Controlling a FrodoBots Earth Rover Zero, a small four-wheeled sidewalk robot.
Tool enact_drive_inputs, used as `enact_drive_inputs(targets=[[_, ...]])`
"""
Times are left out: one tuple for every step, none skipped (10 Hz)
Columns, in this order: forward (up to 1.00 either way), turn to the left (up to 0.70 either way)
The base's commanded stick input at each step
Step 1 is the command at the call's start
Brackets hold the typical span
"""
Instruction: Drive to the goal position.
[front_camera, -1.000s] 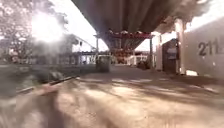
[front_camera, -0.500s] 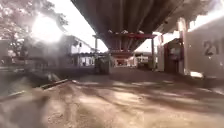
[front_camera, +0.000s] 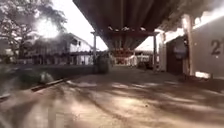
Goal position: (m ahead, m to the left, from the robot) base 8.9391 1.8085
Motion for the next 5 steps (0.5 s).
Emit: enact_drive_inputs(targets=[[0.70,-0.35],[0.70,-0.35],[0.70,-0.35],[0.70,-0.30],[0.70,-0.21]])
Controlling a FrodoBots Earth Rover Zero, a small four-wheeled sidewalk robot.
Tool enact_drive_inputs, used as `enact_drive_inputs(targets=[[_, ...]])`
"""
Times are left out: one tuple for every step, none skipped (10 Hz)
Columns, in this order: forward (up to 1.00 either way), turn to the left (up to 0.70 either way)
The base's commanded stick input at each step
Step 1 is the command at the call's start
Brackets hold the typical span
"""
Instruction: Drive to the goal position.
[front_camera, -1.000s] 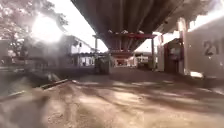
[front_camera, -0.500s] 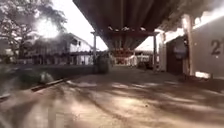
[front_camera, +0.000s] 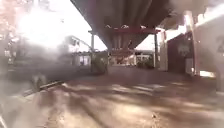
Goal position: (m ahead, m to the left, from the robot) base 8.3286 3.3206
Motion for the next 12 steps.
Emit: enact_drive_inputs(targets=[[0.70,-0.12],[0.70,-0.04],[0.70,0.00],[0.70,0.00],[0.70,0.00],[0.70,0.00],[0.70,0.00],[0.70,0.00],[0.70,0.00],[0.70,0.00],[0.70,0.00],[0.70,0.00]])
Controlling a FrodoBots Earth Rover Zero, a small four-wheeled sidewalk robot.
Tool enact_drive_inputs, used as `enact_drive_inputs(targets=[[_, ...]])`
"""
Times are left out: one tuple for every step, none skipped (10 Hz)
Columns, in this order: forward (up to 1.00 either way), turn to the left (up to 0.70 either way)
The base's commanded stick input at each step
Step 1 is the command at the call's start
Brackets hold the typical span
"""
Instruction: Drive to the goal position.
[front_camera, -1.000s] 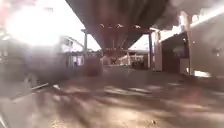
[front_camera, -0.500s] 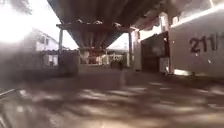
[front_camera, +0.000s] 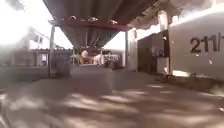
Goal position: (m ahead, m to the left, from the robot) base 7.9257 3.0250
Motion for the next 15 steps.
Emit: enact_drive_inputs(targets=[[0.70,0.00],[0.70,0.00],[0.70,0.00],[0.70,0.00],[0.70,0.00],[0.70,0.00],[0.70,0.00],[0.70,0.00],[0.70,0.00],[0.70,0.00],[0.70,0.00],[0.70,0.00],[0.70,0.00],[0.70,0.00],[0.70,0.00]])
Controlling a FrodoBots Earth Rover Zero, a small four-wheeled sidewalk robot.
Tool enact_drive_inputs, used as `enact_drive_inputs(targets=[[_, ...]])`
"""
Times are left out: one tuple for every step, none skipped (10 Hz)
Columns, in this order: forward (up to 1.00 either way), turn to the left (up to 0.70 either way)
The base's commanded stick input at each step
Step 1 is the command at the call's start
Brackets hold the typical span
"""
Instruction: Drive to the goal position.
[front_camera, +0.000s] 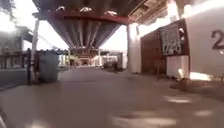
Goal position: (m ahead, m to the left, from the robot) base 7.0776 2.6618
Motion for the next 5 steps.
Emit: enact_drive_inputs(targets=[[0.70,0.00],[0.70,0.00],[0.70,0.35],[0.70,0.35],[0.70,0.25]])
